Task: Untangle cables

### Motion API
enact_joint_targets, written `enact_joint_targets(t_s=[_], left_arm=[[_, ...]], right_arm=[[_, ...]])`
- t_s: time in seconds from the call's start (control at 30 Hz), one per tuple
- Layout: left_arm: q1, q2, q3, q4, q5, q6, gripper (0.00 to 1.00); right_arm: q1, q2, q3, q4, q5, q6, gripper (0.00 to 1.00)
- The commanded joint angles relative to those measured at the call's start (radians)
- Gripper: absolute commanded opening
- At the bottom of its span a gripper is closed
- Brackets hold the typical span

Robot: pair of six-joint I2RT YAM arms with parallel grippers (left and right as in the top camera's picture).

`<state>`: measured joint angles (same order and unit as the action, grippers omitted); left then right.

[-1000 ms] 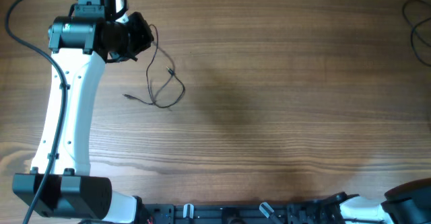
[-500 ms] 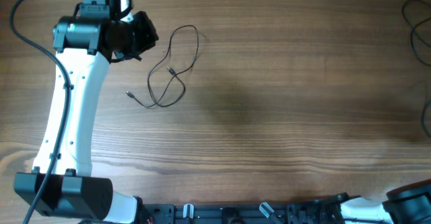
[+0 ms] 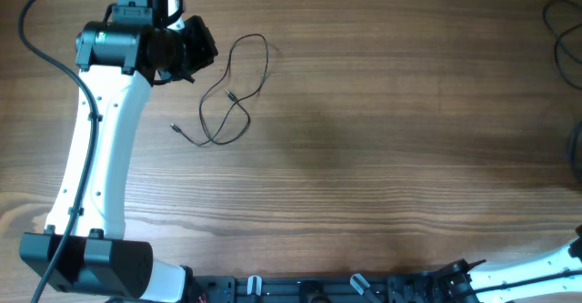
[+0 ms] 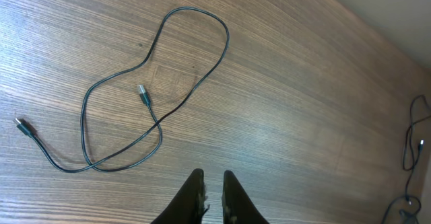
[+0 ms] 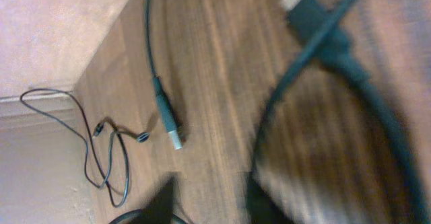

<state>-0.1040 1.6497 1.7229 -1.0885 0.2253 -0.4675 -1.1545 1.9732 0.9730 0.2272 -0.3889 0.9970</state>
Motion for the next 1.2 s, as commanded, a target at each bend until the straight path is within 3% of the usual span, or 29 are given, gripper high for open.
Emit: enact_joint_targets(t_s=[0.0,0.13,0.3,0.43,0.47,0.53,0.63,0.7,0.73,0.8,0.83,0.93,0.97,1.03,1.07,1.1,1.17], left_arm=[[-0.011,-0.023,0.004,0.0,0.002,0.019,0.11],[-0.018,-0.023,0.004,0.0,0.001,0.02,0.12],[-0.018,-0.023,0.004,0.0,0.001,0.019,0.15],[-0.018,-0.023,0.004,0.0,0.001,0.02,0.15],[-0.018,-0.023,0.004,0.0,0.001,0.02,0.16],[-0.018,-0.023,0.004,0.002,0.001,0.02,0.16],[-0.018,-0.023,0.004,0.011,0.001,0.02,0.17],[-0.018,-0.023,0.004,0.009,0.001,0.02,0.26],[-0.018,-0.023,0.004,0.009,-0.005,0.02,0.33],[-0.018,-0.023,0.004,0.018,-0.018,0.019,0.12],[-0.018,-0.023,0.004,0.024,-0.017,0.019,0.11],[-0.018,-0.023,0.004,0.039,-0.017,0.019,0.23],[-0.018,-0.023,0.004,0.043,-0.017,0.019,0.34],[-0.013,-0.023,0.004,0.053,-0.024,0.02,0.37],[-0.003,-0.023,0.004,0.053,-0.045,0.053,0.22],[0.008,-0.025,0.005,0.051,-0.05,0.114,0.21],[0.047,-0.035,0.005,0.053,-0.1,0.147,0.34]], right_arm=[[0.006,-0.029,0.027,0.019,-0.141,-0.092,1.0],[0.006,-0.224,0.05,-0.124,-0.1,0.031,1.0],[0.038,-0.519,0.054,-0.738,0.241,0.501,1.0],[0.045,-0.544,0.054,-0.947,0.131,0.577,1.0],[0.057,-0.542,0.053,-1.0,-0.027,0.511,0.99],[0.109,-0.54,0.053,-1.001,-0.122,0.431,0.95],[0.327,-0.541,0.053,-0.85,-0.243,0.353,0.95],[0.542,-0.54,0.053,-0.592,-0.267,0.208,0.95],[0.766,-0.537,0.053,-0.292,-0.256,0.009,0.97],[1.007,-0.517,0.053,-0.011,-0.219,-0.315,1.0],[1.099,-0.507,0.053,0.035,-0.171,-0.428,0.99],[1.324,-0.478,0.053,0.049,0.009,-0.662,1.0],[1.394,-0.463,0.053,0.051,0.016,-0.732,1.0],[1.501,-0.424,0.054,0.051,0.049,-0.813,1.0],[1.557,-0.39,0.054,0.06,0.081,-0.821,1.0],[1.592,-0.362,0.056,0.072,0.078,-0.85,1.0],[1.656,-0.295,0.083,0.06,0.094,-0.894,1.0]])
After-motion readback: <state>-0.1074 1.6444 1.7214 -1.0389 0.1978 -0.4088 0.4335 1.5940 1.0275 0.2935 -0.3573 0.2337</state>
